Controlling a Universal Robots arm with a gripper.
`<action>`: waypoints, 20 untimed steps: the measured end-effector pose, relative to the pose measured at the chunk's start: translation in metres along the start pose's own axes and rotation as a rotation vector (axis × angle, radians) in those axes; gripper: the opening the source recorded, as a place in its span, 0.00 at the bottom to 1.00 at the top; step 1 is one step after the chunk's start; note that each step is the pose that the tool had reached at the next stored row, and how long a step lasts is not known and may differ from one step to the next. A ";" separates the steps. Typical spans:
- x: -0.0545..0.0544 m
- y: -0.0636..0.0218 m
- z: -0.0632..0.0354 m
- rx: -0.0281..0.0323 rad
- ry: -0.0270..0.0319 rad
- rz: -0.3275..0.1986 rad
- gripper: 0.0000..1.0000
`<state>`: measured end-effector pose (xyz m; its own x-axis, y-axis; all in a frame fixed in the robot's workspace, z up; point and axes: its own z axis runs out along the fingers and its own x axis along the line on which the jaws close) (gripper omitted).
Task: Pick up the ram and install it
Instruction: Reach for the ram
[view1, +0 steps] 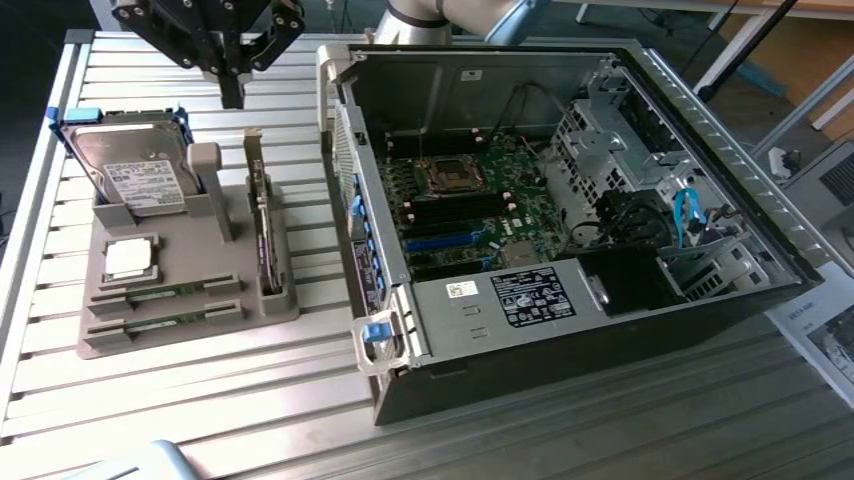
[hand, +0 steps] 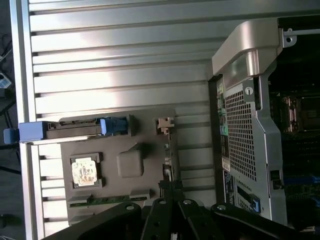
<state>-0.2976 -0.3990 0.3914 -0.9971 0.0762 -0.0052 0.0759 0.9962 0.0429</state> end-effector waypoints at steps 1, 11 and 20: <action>0.002 -0.0001 0.0000 0.0001 0.0006 0.000 0.10; 0.028 -0.0021 0.0002 0.0006 0.0069 0.000 0.10; 0.063 -0.0049 0.0006 0.0016 0.0202 0.001 0.10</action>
<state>-0.3608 -0.3990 0.3903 -0.9970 0.0762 0.0151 0.0768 0.9962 0.0413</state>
